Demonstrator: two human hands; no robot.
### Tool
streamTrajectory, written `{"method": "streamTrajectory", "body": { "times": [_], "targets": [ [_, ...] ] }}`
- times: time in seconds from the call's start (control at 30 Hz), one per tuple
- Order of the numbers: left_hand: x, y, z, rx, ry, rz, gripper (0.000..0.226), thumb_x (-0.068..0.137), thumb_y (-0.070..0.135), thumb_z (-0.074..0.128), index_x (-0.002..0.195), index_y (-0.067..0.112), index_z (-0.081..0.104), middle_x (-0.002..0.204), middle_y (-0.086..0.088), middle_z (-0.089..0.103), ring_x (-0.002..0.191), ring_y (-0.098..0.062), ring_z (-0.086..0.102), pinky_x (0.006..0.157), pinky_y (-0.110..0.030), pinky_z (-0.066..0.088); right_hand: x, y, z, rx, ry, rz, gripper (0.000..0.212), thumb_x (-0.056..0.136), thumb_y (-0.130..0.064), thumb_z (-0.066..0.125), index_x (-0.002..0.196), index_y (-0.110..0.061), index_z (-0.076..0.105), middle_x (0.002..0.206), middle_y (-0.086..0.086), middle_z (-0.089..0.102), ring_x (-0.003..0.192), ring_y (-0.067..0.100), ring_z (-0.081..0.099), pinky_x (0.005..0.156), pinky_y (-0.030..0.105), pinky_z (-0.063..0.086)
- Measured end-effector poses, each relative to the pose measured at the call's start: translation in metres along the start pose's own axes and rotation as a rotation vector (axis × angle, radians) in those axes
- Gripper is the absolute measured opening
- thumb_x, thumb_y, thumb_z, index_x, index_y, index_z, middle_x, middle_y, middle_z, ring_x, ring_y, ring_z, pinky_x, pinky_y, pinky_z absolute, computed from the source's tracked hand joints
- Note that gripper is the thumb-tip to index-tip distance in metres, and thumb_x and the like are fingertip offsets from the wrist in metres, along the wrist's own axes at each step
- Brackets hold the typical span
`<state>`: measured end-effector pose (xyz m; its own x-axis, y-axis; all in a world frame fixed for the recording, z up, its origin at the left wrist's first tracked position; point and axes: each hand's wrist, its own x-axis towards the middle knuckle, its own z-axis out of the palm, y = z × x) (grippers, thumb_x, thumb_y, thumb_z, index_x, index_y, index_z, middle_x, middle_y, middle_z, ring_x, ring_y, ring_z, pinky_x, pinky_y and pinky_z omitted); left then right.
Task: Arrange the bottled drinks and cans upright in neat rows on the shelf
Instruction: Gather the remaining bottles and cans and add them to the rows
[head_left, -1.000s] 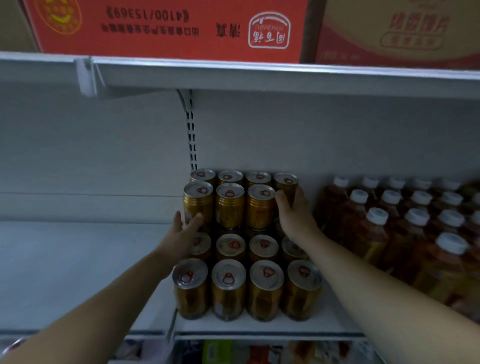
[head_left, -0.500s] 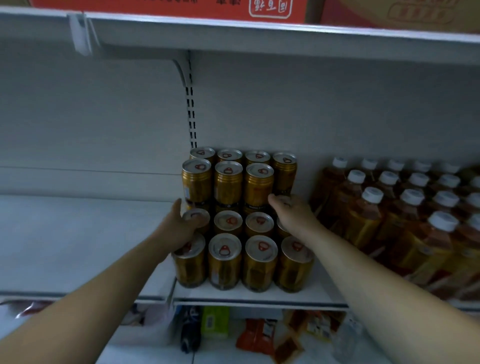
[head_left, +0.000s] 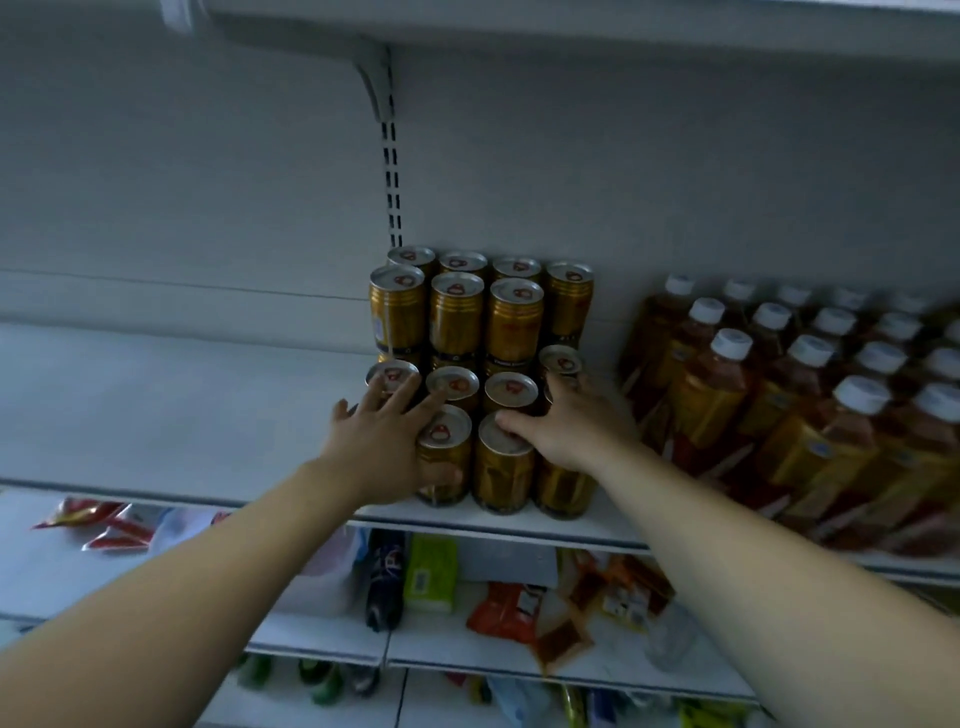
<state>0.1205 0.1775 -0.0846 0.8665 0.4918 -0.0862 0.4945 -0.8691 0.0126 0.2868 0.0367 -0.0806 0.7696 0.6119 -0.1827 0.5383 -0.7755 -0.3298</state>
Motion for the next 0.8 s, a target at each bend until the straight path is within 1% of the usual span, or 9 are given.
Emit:
{"method": "streamTrajectory", "body": {
  "times": [0.13, 0.2, 0.27, 0.33, 0.4, 0.5, 0.63, 0.73, 0.8],
  "targets": [
    [0.0, 0.001, -0.019, -0.045, -0.14, 0.0, 0.093, 0.073, 0.083, 0.038, 0.148, 0.044, -0.002, 0.16, 0.006, -0.012, 0.147, -0.027, -0.011, 0.112, -0.066, 0.0, -0.013, -0.001, -0.015, -0.2, 0.062, -0.071, 0.105, 0.07, -0.092, 0.025, 0.154, -0.03, 0.012, 0.162, 0.005, 0.009, 0.146, 0.034, 0.013, 0.115, 0.05, 0.022],
    [-0.001, 0.006, -0.032, -0.071, -0.131, 0.058, 0.079, 0.078, 0.079, 0.038, 0.146, 0.045, 0.016, 0.16, 0.009, -0.004, 0.147, -0.023, -0.008, 0.112, -0.064, 0.001, -0.029, -0.001, -0.036, -0.23, 0.142, -0.138, 0.093, 0.08, -0.083, 0.029, 0.153, -0.026, 0.018, 0.16, 0.005, 0.016, 0.145, 0.031, 0.016, 0.114, 0.048, 0.025],
    [-0.003, 0.016, -0.044, -0.097, -0.108, 0.142, 0.065, 0.083, 0.074, 0.036, 0.139, 0.042, 0.036, 0.159, 0.014, 0.001, 0.147, -0.019, -0.005, 0.114, -0.055, 0.002, -0.046, 0.005, -0.062, -0.222, 0.227, -0.178, 0.083, 0.087, -0.074, 0.035, 0.151, -0.023, 0.024, 0.159, 0.005, 0.021, 0.145, 0.028, 0.019, 0.113, 0.043, 0.026],
    [-0.001, 0.03, -0.051, -0.203, -0.066, 0.133, 0.082, 0.077, 0.079, 0.04, 0.146, 0.036, 0.028, 0.16, 0.011, 0.006, 0.147, -0.021, 0.002, 0.118, -0.049, 0.009, -0.06, 0.021, -0.09, -0.217, 0.291, -0.171, 0.079, 0.089, -0.07, 0.036, 0.149, -0.02, 0.028, 0.157, 0.006, 0.026, 0.143, 0.027, 0.023, 0.112, 0.039, 0.026],
    [0.008, 0.047, -0.056, -0.336, -0.032, 0.113, 0.095, 0.073, 0.078, 0.048, 0.15, 0.033, 0.016, 0.16, 0.005, 0.012, 0.146, -0.024, 0.013, 0.115, -0.051, 0.021, -0.066, 0.047, -0.112, -0.206, 0.338, -0.126, 0.076, 0.09, -0.069, 0.036, 0.147, -0.019, 0.034, 0.155, 0.006, 0.031, 0.14, 0.028, 0.03, 0.11, 0.038, 0.03],
    [0.017, 0.09, -0.065, -0.412, 0.011, 0.171, 0.09, 0.077, 0.068, 0.056, 0.15, 0.031, 0.018, 0.159, 0.002, 0.017, 0.144, -0.023, 0.021, 0.114, -0.047, 0.026, -0.064, 0.099, -0.138, -0.167, 0.394, -0.049, 0.071, 0.086, -0.07, 0.04, 0.136, -0.02, 0.049, 0.142, 0.006, 0.049, 0.127, 0.028, 0.046, 0.101, 0.038, 0.041],
    [0.038, 0.162, -0.075, -0.464, 0.063, 0.279, 0.084, 0.083, 0.056, 0.06, 0.15, 0.022, 0.022, 0.157, -0.001, 0.021, 0.144, -0.021, 0.022, 0.116, -0.037, 0.023, -0.052, 0.17, -0.168, -0.09, 0.383, 0.053, 0.084, 0.076, -0.081, 0.032, 0.136, -0.025, 0.047, 0.14, 0.003, 0.051, 0.12, 0.027, 0.052, 0.094, 0.039, 0.045],
    [0.062, 0.219, -0.077, -0.815, 0.092, 0.337, 0.062, 0.084, 0.049, 0.064, 0.138, 0.029, 0.04, 0.136, 0.011, 0.047, 0.127, -0.011, 0.044, 0.102, -0.03, 0.039, -0.031, 0.223, -0.188, -0.061, 0.359, 0.066, 0.087, 0.076, -0.082, 0.035, 0.14, -0.024, 0.043, 0.141, 0.004, 0.051, 0.118, 0.027, 0.053, 0.094, 0.04, 0.046],
    [0.08, 0.257, -0.078, -1.087, 0.158, 0.191, 0.051, 0.093, 0.042, 0.055, 0.139, 0.026, 0.038, 0.121, 0.017, 0.041, 0.115, -0.006, 0.045, 0.087, -0.022, 0.039, -0.013, 0.253, -0.2, -0.095, 0.324, 0.04, 0.092, 0.072, -0.087, 0.034, 0.141, -0.026, 0.041, 0.141, 0.003, 0.051, 0.118, 0.027, 0.053, 0.093, 0.04, 0.046]
  ]
}}
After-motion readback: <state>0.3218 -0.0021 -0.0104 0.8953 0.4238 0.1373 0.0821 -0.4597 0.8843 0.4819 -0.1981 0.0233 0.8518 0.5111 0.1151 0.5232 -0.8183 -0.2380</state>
